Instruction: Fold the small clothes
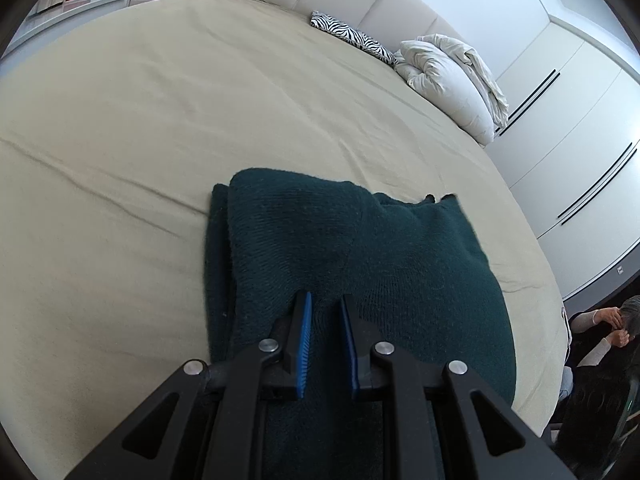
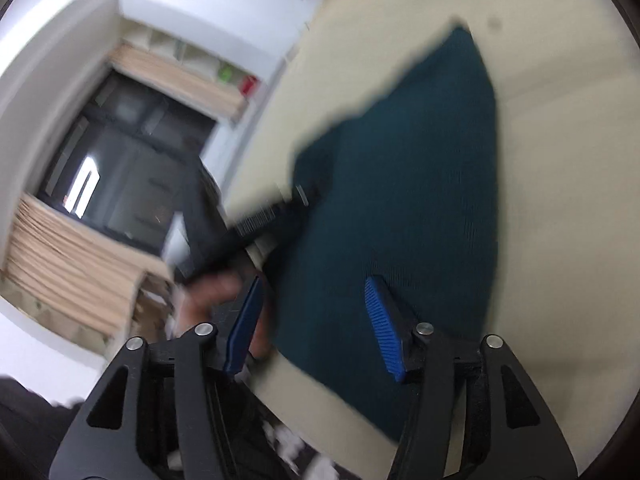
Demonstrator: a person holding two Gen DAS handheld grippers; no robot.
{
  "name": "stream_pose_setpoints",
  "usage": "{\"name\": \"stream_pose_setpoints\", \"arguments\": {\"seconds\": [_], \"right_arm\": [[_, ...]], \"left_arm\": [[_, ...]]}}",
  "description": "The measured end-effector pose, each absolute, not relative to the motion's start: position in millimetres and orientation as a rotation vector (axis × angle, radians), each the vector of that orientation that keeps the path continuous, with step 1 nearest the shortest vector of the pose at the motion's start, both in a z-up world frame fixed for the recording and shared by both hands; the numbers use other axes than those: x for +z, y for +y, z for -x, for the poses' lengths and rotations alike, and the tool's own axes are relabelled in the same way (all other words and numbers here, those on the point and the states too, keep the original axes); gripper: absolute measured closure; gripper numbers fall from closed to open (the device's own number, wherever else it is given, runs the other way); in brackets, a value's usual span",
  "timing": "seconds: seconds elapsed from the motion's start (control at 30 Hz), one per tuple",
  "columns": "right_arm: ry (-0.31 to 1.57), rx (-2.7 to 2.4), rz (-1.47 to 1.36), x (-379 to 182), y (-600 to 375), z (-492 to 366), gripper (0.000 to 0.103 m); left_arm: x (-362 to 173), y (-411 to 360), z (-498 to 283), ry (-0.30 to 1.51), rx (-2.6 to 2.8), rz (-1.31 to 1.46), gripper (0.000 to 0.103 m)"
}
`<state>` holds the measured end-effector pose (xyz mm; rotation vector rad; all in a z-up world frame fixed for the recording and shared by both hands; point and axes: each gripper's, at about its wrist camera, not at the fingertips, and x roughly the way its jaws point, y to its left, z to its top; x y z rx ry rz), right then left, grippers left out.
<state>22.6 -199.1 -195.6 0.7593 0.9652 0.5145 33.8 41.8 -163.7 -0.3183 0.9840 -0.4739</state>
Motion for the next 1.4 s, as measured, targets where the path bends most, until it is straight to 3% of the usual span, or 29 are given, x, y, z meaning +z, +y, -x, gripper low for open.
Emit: {"name": "stream_pose_setpoints", "arguments": {"seconds": [0.1,0.27,0.37,0.4,0.43,0.5,0.57,0.63,0.77,1.03,1.2,1.4], "right_arm": [[0.826,0.507,-0.641,-208,-189,2,0.051],[0.901,0.46,-0.602,-185,-184,-8,0.051],[0.788,0.409,-0.558,-154,-186,11,0.05],[0.746,0.396,-0.537,-142,-193,23,0.05],[0.693,0.372,-0.498,-127,-193,31,0.047],[0.593,0.284,-0.379,-96,-190,47,0.036],[0.479,0.169,-0.269,-66,-185,62,0.013],[0.36,0.086,-0.221,-41,-185,77,0.002],[0.132,-0.06,-0.151,4,-187,106,0.0],[0.048,-0.079,-0.155,56,-198,127,0.0],[0.069,-0.094,-0.129,73,-203,131,0.0],[0.066,-0.105,-0.108,80,-199,131,0.0]], "left_arm": [[-163,41,-33,0.979,-0.467,0.306,0.084],[-161,45,-32,0.978,-0.469,0.333,0.084],[-152,50,-27,0.976,-0.471,0.372,0.084],[-146,52,-21,0.97,-0.46,0.376,0.076],[-139,53,-15,0.954,-0.449,0.37,0.061],[-116,53,4,0.874,-0.409,0.319,0.039],[-87,51,27,0.752,-0.359,0.223,0.02],[-56,50,53,0.607,-0.281,0.123,0.0],[-1,55,101,0.341,-0.14,0.016,0.0],[74,71,173,-0.028,0.033,0.012,0.0],[96,51,194,-0.106,0.008,-0.21,0.0],[94,44,190,0.075,-0.006,-0.217,0.0]]}}
